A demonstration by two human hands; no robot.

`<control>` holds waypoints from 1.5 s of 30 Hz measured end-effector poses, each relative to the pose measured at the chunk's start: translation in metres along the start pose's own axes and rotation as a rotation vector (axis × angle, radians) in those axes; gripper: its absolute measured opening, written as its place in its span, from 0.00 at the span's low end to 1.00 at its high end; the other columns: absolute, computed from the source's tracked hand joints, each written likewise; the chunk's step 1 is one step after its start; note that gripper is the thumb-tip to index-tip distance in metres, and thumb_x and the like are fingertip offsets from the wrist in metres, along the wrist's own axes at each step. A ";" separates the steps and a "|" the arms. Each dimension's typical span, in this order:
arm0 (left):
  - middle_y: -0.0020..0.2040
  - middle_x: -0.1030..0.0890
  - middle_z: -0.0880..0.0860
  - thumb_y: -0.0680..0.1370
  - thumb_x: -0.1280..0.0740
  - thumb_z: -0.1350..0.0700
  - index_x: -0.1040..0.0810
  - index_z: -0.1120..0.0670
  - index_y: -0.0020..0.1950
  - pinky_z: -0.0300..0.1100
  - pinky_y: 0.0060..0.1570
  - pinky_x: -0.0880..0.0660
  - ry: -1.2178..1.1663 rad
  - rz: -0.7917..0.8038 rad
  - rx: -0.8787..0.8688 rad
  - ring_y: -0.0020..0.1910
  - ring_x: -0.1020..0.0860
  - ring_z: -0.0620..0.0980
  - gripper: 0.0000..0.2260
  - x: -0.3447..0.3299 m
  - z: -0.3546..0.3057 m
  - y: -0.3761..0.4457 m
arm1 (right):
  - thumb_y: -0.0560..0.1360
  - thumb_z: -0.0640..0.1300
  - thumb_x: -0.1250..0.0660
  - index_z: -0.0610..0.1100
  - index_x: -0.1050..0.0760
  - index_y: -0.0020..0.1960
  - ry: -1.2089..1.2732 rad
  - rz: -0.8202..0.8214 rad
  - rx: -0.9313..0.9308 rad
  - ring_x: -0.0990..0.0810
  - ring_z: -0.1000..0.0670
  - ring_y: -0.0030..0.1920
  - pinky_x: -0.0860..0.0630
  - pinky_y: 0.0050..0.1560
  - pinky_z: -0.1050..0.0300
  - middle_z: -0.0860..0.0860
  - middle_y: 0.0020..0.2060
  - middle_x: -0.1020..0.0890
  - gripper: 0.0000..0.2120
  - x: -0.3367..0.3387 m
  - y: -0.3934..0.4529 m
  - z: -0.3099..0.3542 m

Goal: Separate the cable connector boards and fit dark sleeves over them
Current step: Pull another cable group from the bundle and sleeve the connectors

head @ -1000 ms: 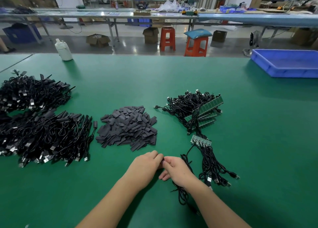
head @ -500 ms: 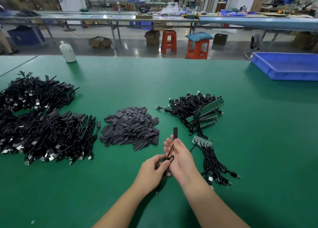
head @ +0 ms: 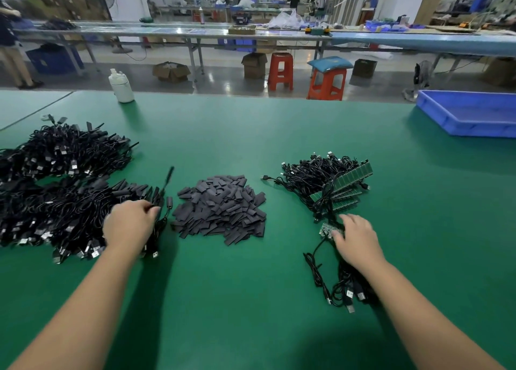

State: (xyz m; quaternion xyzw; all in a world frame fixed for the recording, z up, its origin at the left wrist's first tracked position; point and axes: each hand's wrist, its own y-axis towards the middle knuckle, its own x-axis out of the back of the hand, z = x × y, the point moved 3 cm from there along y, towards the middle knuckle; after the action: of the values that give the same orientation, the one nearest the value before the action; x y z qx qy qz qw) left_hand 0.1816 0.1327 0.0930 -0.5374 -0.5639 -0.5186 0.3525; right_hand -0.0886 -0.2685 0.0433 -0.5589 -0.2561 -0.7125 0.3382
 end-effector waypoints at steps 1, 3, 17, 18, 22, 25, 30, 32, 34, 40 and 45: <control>0.48 0.17 0.55 0.79 0.35 0.42 0.18 0.50 0.58 0.47 0.43 0.23 0.112 0.032 0.022 0.48 0.21 0.58 0.15 -0.002 0.012 0.008 | 0.82 0.54 0.41 0.43 0.41 0.78 0.024 0.071 -0.018 0.39 0.44 0.76 0.40 0.75 0.45 0.45 0.75 0.34 0.28 -0.003 0.002 -0.006; 0.57 0.21 0.58 0.79 0.35 0.42 0.22 0.51 0.64 0.51 0.52 0.26 0.235 0.099 0.050 0.56 0.24 0.60 0.19 -0.008 0.028 0.015 | 0.81 0.55 0.40 0.43 0.45 0.79 0.111 0.164 -0.043 0.36 0.43 0.75 0.37 0.73 0.45 0.44 0.76 0.35 0.32 -0.009 0.002 -0.012; 0.53 0.16 0.48 0.79 0.35 0.56 0.19 0.49 0.59 0.42 0.48 0.22 -0.354 0.146 -0.451 0.44 0.21 0.45 0.11 -0.031 -0.114 -0.073 | 0.81 0.48 0.36 0.47 0.22 0.59 0.295 0.054 -0.065 0.26 0.54 0.36 0.30 0.38 0.58 0.51 0.51 0.20 0.10 0.001 0.006 0.026; 0.53 0.16 0.47 0.79 0.35 0.54 0.20 0.48 0.61 0.42 0.50 0.21 -0.425 0.260 -0.478 0.44 0.19 0.45 0.12 -0.038 -0.134 -0.091 | 0.81 0.48 0.36 0.48 0.22 0.58 0.311 0.059 -0.035 0.25 0.54 0.33 0.31 0.34 0.59 0.54 0.47 0.19 0.08 0.003 0.004 0.032; 0.60 0.19 0.47 0.80 0.36 0.47 0.31 0.48 0.73 0.39 0.57 0.26 -0.672 0.565 -0.419 0.52 0.20 0.44 0.21 -0.065 -0.198 -0.144 | 0.79 0.47 0.34 0.51 0.21 0.54 0.349 0.063 0.106 0.24 0.57 0.37 0.31 0.36 0.61 0.59 0.41 0.20 0.06 0.013 -0.003 0.054; 0.51 0.18 0.48 0.80 0.36 0.46 0.24 0.48 0.65 0.38 0.48 0.29 -0.796 0.596 -0.311 0.45 0.23 0.43 0.14 -0.066 -0.222 -0.151 | 0.78 0.46 0.34 0.50 0.19 0.54 0.356 0.062 0.203 0.23 0.55 0.45 0.30 0.46 0.60 0.58 0.43 0.19 0.07 0.019 -0.007 0.063; 0.33 0.21 0.52 0.80 0.38 0.48 0.26 0.51 0.37 0.43 0.32 0.34 -0.779 0.517 -0.349 0.30 0.30 0.48 0.13 -0.058 -0.232 -0.148 | 0.78 0.49 0.33 0.51 0.18 0.50 0.373 0.013 0.246 0.22 0.57 0.42 0.30 0.41 0.61 0.60 0.39 0.20 0.06 0.023 -0.010 0.062; 0.33 0.20 0.50 0.80 0.38 0.48 0.23 0.49 0.40 0.43 0.32 0.32 -0.749 0.510 -0.384 0.30 0.28 0.48 0.11 -0.055 -0.232 -0.146 | 0.78 0.49 0.33 0.52 0.18 0.48 0.363 -0.002 0.257 0.22 0.56 0.40 0.29 0.40 0.59 0.59 0.38 0.19 0.06 0.024 -0.011 0.062; 0.37 0.17 0.50 0.80 0.37 0.48 0.19 0.50 0.46 0.45 0.36 0.27 -0.751 0.507 -0.388 0.34 0.23 0.51 0.10 -0.052 -0.231 -0.145 | 0.78 0.49 0.34 0.52 0.18 0.47 0.357 -0.004 0.251 0.21 0.56 0.39 0.25 0.40 0.58 0.58 0.37 0.18 0.06 0.024 -0.013 0.063; 0.36 0.17 0.50 0.80 0.36 0.48 0.18 0.50 0.45 0.43 0.32 0.32 -0.755 0.447 -0.343 0.35 0.23 0.52 0.11 -0.051 -0.232 -0.149 | 0.78 0.49 0.33 0.51 0.16 0.48 0.375 -0.053 0.235 0.20 0.56 0.40 0.24 0.42 0.59 0.56 0.39 0.16 0.07 0.023 -0.014 0.065; 0.31 0.21 0.51 0.80 0.37 0.49 0.23 0.51 0.39 0.45 0.32 0.33 -0.728 0.378 -0.305 0.31 0.28 0.53 0.12 -0.052 -0.234 -0.154 | 0.78 0.48 0.33 0.50 0.15 0.48 0.379 -0.084 0.211 0.21 0.56 0.38 0.27 0.39 0.63 0.55 0.39 0.15 0.07 0.019 -0.015 0.064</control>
State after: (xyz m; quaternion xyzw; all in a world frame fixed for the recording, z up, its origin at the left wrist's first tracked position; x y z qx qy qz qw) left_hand 0.0034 -0.0873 0.0610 -0.8248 -0.4600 -0.2991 0.1363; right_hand -0.0625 -0.2150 0.0778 -0.3654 -0.2841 -0.7875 0.4070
